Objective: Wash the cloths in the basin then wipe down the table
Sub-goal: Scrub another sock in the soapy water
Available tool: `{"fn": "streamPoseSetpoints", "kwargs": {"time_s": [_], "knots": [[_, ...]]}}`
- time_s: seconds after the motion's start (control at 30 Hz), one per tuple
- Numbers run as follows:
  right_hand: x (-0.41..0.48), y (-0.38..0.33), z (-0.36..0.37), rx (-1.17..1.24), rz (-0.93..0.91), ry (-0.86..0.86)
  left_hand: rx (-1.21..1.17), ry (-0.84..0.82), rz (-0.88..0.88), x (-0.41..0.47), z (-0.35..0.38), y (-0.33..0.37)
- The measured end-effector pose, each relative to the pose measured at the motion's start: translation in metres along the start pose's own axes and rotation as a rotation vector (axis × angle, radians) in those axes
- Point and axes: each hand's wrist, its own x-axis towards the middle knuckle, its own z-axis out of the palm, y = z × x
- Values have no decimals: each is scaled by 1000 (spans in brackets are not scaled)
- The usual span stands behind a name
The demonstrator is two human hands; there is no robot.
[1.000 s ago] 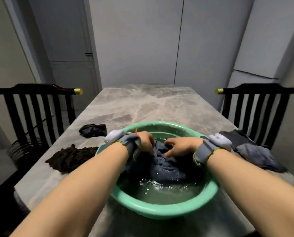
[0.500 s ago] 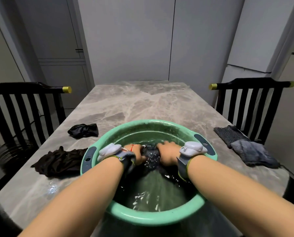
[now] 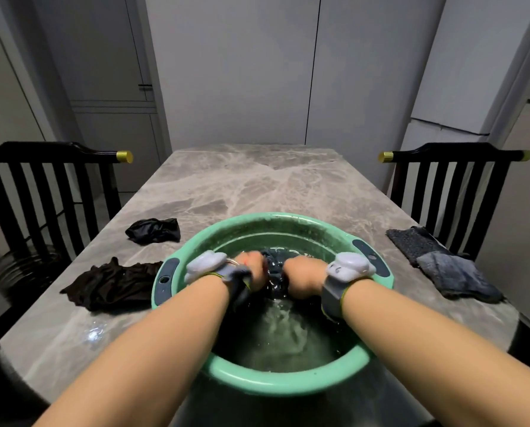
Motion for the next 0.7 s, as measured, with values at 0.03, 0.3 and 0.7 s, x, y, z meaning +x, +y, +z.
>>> {"fn": "streamPoseSetpoints", "kwargs": {"time_s": [0.03, 0.3, 0.7], "knots": [[0, 6, -5, 113, 57, 64, -115, 57, -30, 2, -14, 1], [10, 20, -51, 855, 263, 527, -597, 410, -63, 3, -105, -8], [9, 15, -36, 425, 158, 207, -179, 321, -114, -1, -64, -11]]}}
